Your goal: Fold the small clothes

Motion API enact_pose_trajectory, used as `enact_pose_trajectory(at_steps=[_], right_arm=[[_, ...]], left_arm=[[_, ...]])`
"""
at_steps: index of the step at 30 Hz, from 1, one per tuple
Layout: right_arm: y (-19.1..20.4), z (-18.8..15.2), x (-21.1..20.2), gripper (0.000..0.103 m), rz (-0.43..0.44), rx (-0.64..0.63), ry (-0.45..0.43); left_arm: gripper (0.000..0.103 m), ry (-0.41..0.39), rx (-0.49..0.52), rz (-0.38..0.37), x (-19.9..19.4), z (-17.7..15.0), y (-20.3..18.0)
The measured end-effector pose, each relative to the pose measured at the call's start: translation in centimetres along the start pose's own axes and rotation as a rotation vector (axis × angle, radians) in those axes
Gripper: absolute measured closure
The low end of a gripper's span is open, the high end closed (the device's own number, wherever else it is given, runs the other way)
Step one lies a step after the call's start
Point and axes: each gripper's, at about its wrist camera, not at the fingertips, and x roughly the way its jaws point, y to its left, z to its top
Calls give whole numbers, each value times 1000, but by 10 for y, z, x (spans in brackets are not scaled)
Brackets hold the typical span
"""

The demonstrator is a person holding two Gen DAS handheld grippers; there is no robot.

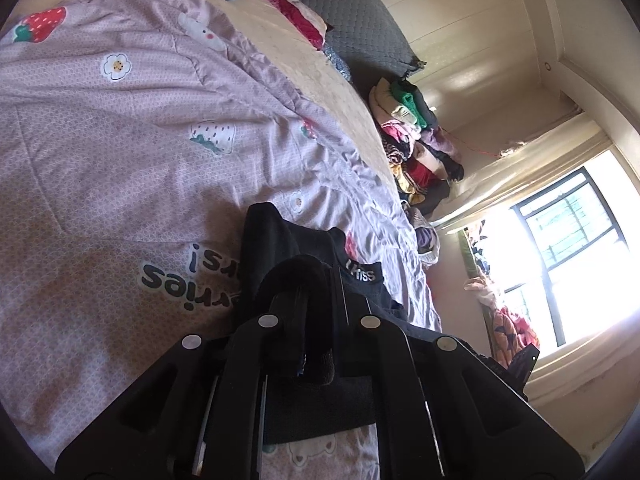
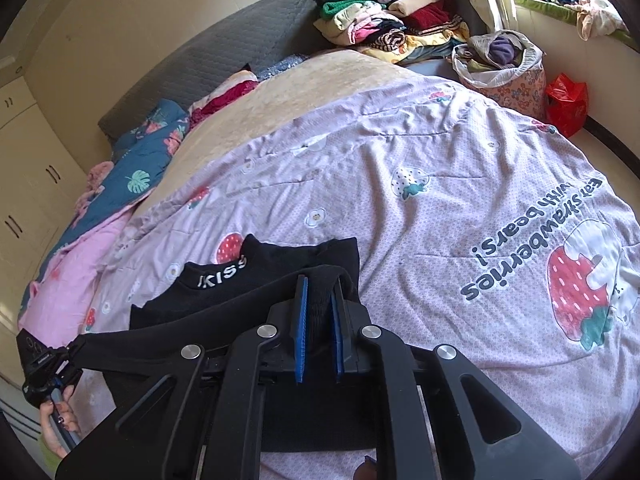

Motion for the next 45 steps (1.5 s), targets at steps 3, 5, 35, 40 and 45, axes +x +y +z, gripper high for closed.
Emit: enact_pose_trajectory(at_steps=[3,5,35,40,45], right_arm=[[1,0,9,92,-18,-6,12],[2,-1,13,86,-41,-21,12],[90,-63,48,78,-18,-401,119],[89,-72,82,78,-80,-431,195],[83,-73,107,78,-91,-410,218]], left_arm=[[100,4,2,13,6,1,1],[94,-1,14,25,8,1,0],[102,179,538,305,62,-83,-52],[102,163,539,332,78,-74,-45],[102,160,528,359,98,-59,-39]])
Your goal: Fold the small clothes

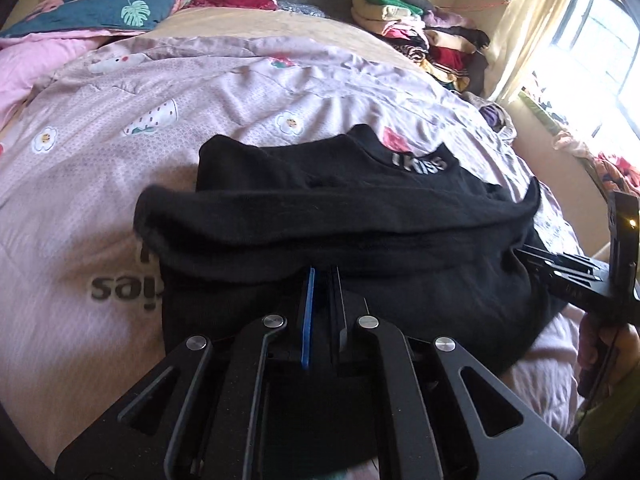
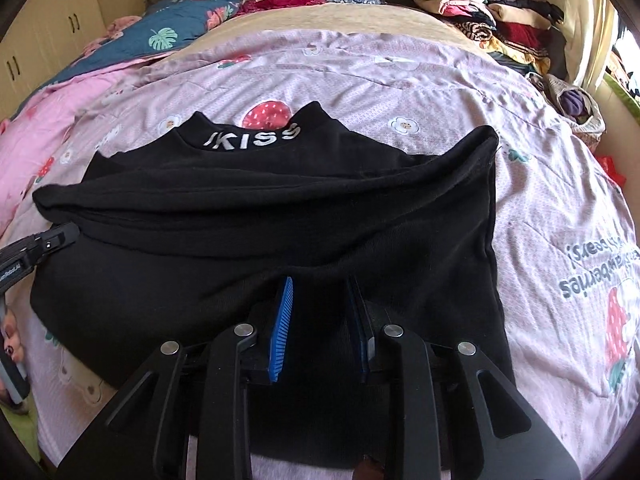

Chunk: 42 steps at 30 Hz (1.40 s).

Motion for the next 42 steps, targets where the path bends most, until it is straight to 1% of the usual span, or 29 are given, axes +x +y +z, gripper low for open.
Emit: enact_pose_trajectory(at_steps=[6,11,12,13,14,15,17,18,19,21,23,24,26,27,30,32,33,34,35,36,37,40,41,42], right_arm=[[-7,12,8,78,16,14,-10],[-10,30,16,77,-15,11,-27],[-11,33,19,77,-17,16,-28],[-13,35,20,77,-20,20,-29],[-17,38,20,77,-31,31,-37],[-20,39,20,75,-36,41,-44],[-34,40,16,75,-41,75,-61],[-42,39,14,73,-47,97,-69],[-48,37,12,68,-51,115,-75],[-68,35,5,60,-66,163,-97],[-85,33,0,56,-76,194,-110],[-93,33,-1,53,-86,206,-109],[-103,33,-2,53,-79,213,-100],[-106,34,0,53,-80,207,-95],[-105,40,7,52,-79,179,-79],[-101,42,12,52,-69,163,-72],[-98,45,15,58,-64,146,-68],[-93,46,18,78,-62,136,-65],[-91,46,19,87,-69,126,-62],[-90,46,18,95,-70,122,-67],[-90,45,15,97,-50,130,-77],[-101,44,-4,97,-3,187,-142],[-107,43,-10,97,12,215,-164],[-116,43,-17,97,40,262,-189]], left_arm=[[102,-27,-9,16,14,20,4],[102,-37,-24,26,25,42,6],[100,-46,-30,31,25,46,7],[95,-55,-34,36,23,48,7],[84,-75,-47,36,18,53,10],[79,-100,-62,33,12,56,13],[77,-141,-86,32,-2,60,21],[74,-152,-98,37,-7,61,27],[72,-157,-110,41,-10,62,32],[68,-153,-139,50,-15,60,46],[67,-149,-164,58,-16,57,57],[62,-139,-171,61,-15,54,62],[57,-101,-178,58,-7,50,67],[57,-84,-179,59,-2,48,69],[57,-48,-173,54,11,45,68],[59,-62,-150,55,14,47,63],[75,-69,-133,60,15,47,60],[85,-75,-119,58,15,48,58],[90,-84,-119,42,14,49,57],[92,-92,-125,33,12,49,57],[93,-101,-129,25,9,49,58],[96,-166,-116,7,-9,53,55],[99,-180,-117,2,-13,54,54],[99,-197,-120,-16,-17,56,53]])
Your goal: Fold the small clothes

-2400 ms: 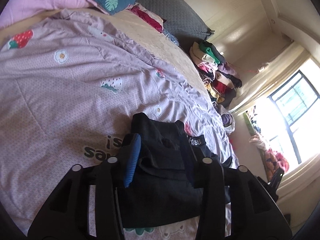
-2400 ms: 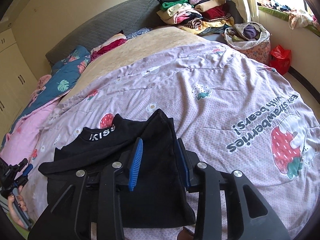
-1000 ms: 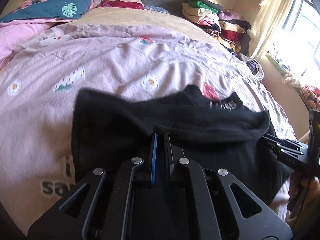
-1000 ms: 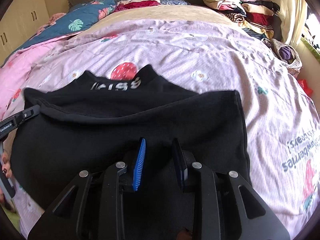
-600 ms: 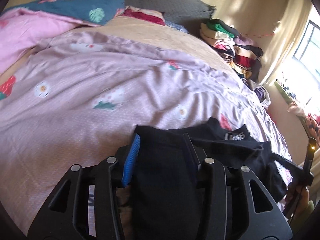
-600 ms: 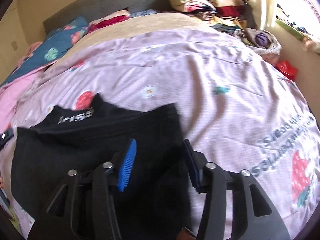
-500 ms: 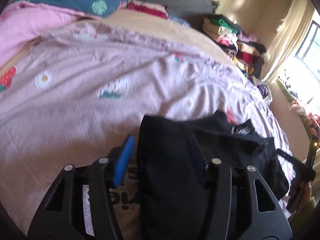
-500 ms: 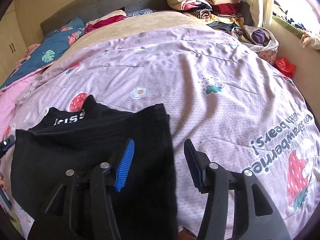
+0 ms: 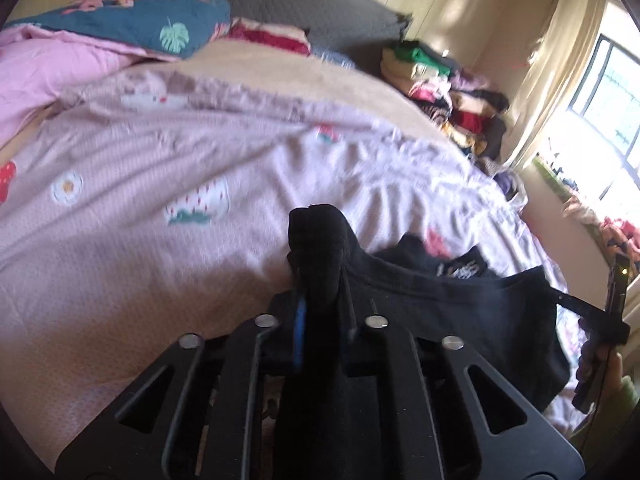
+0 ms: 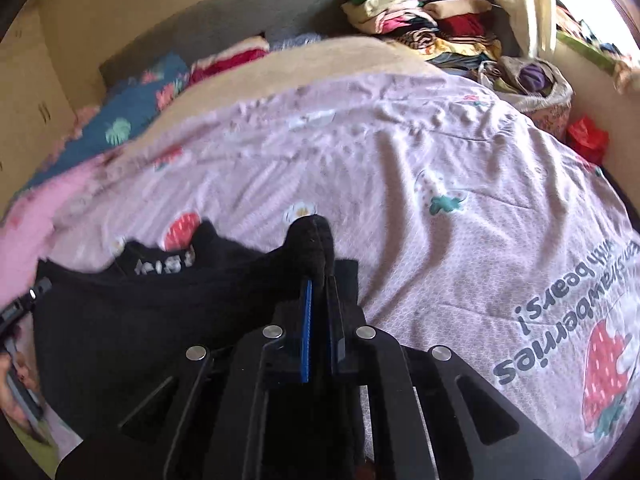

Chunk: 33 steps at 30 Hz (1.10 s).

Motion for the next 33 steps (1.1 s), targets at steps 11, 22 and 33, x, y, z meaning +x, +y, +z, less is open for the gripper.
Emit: enact_pose_trajectory(at_steps=[11,22,33], right_arm=[[-10,-2,11,97,-16,63,6],[-13,-9,14,81,-75,80,40],[-24,-39,-23,61,-48,110,67]], left_arm=[[99,-5,-6,49,15,4,4],[93,11,12,100,14,2,0],[65,7,-7,130,-5,-3,6]])
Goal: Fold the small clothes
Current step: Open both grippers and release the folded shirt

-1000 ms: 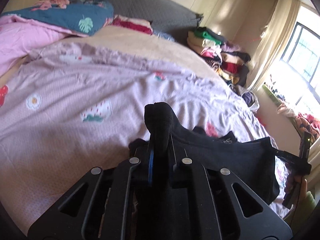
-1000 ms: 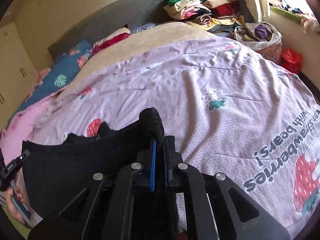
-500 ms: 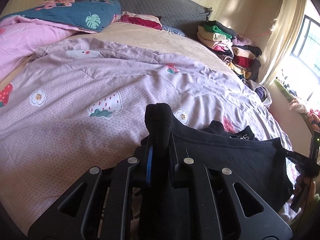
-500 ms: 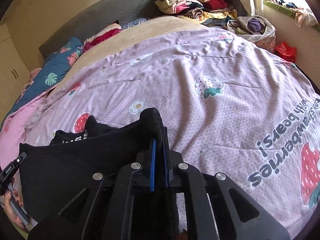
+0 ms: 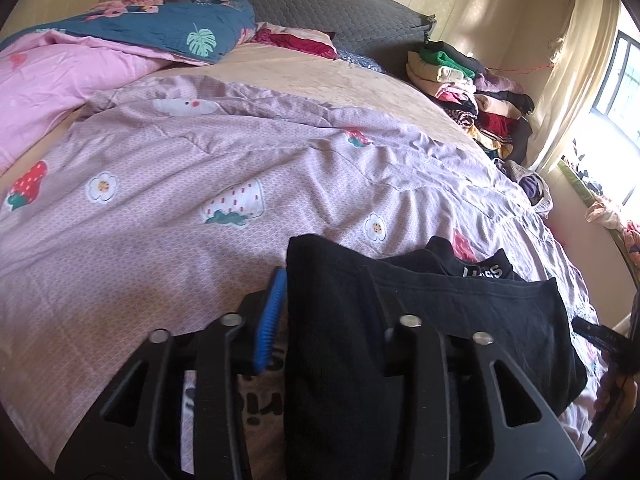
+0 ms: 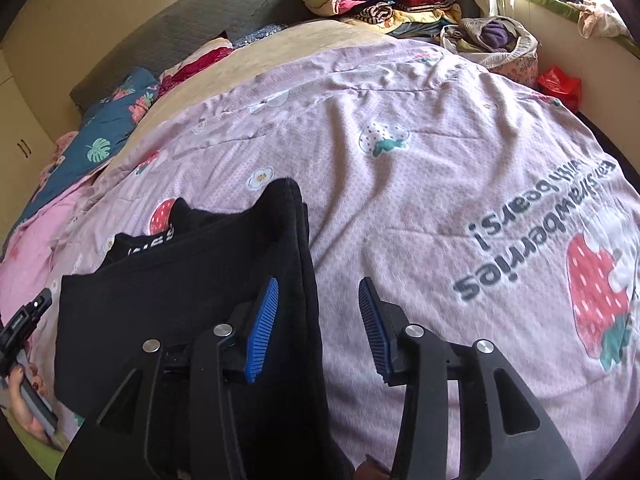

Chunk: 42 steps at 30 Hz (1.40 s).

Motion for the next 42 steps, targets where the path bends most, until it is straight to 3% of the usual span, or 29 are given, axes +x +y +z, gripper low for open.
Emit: enact_pose_trajectory(at_steps=[7,11,17,18,22,27,38,42], right_arm=[[-2,-29,-22,50,18,-23,14],[-1,-43,-25,49,9,-49,33],[0,-56,-20,49,29,-29,59],[0,-56,-20,51,36,-27,60],[3,-59,-26,95,65,-34,49],[-4,-61,-44,96,74,-19,-10],[-19,-74,-36,93,39,85,26],[-22,-78,-41,87,27,101,24]], left_arm=[[48,8,18,7,-20,-11,-1],[38,25,35,-9,-33,-22,-9],[38,85,100,-57,-39,-48,-36],[38,100,115,-71,-39,-54,-43],[38,144,165,-90,-36,-72,-61],[38,192,187,-48,-21,-84,-64],[38,198,197,-30,-26,-90,-67],[38,199,202,-23,-27,-93,-69]])
